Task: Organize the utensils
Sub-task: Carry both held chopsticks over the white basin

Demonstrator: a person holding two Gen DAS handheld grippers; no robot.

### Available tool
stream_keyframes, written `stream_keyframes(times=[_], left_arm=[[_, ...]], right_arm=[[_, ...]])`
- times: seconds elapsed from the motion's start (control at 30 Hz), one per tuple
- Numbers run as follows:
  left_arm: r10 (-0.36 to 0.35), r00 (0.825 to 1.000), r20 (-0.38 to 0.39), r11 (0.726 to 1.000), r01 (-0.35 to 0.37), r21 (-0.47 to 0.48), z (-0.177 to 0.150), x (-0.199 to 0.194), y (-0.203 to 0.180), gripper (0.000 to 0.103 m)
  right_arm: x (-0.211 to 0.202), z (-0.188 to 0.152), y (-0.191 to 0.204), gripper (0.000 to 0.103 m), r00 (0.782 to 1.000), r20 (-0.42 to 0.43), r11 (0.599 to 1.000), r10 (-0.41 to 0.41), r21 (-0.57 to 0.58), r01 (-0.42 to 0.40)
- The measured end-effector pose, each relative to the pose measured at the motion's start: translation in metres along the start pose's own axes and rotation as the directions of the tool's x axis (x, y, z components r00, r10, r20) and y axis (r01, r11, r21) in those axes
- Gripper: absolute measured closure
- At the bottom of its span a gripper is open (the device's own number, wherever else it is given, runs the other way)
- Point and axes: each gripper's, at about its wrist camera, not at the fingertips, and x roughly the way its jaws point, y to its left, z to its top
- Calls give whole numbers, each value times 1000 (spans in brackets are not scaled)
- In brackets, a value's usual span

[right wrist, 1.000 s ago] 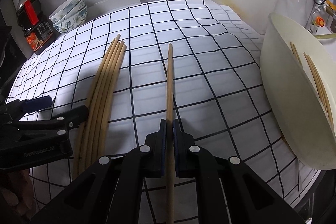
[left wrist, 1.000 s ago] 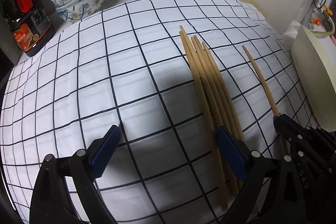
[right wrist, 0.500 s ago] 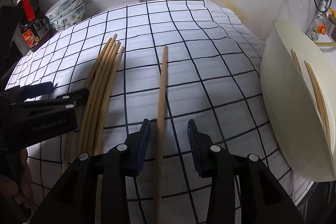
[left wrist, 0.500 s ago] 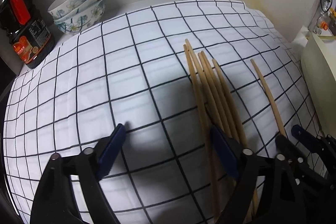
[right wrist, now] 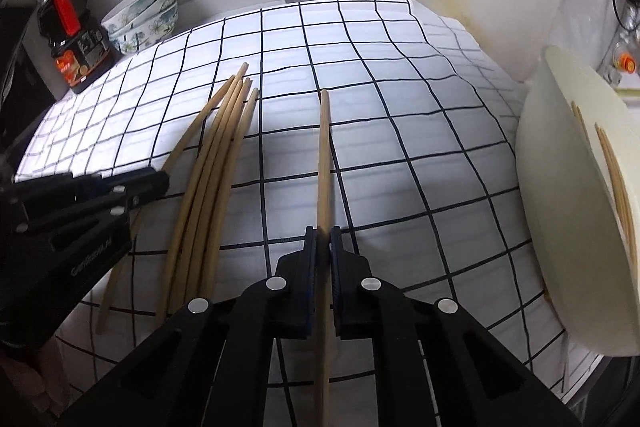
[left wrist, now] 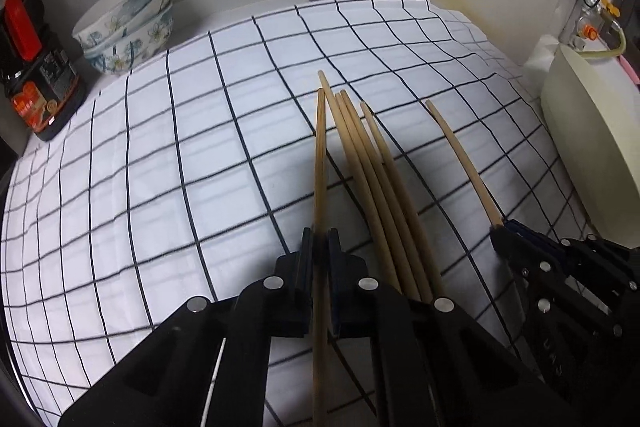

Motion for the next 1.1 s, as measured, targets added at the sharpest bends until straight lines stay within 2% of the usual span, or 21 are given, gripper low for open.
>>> stream_keyframes(times=[0.23, 0.47, 0.63, 0.83, 0.93, 1.1], left_arm=[[-17, 1000, -15, 1000, 17, 1, -7, -24, 4, 96], [-45, 997, 64, 999, 44, 19, 7, -71, -15, 96], [-98, 988, 121, 994, 91, 62, 26, -98, -55, 96], [-211, 965, 154, 972, 192, 133, 49, -116, -130, 96], [-278, 949, 147, 953, 254, 166, 63, -119, -170, 96], [-335, 937, 100, 929, 311, 200, 81, -103, -233, 96]], right_arm=[[-23, -1, -7, 97, 998, 23, 995, 64, 79, -65], [-70, 7, -22, 97, 991, 91, 990, 98, 96, -107], [-109, 9, -59, 97, 986, 148, 988, 71, 128, -91], [-146, 3, -130, 97, 982, 191, 977, -10, 211, -31], [-155, -3, -164, 97, 980, 195, 967, -47, 256, -5], [-159, -12, -223, 96, 976, 200, 943, -84, 333, 12]])
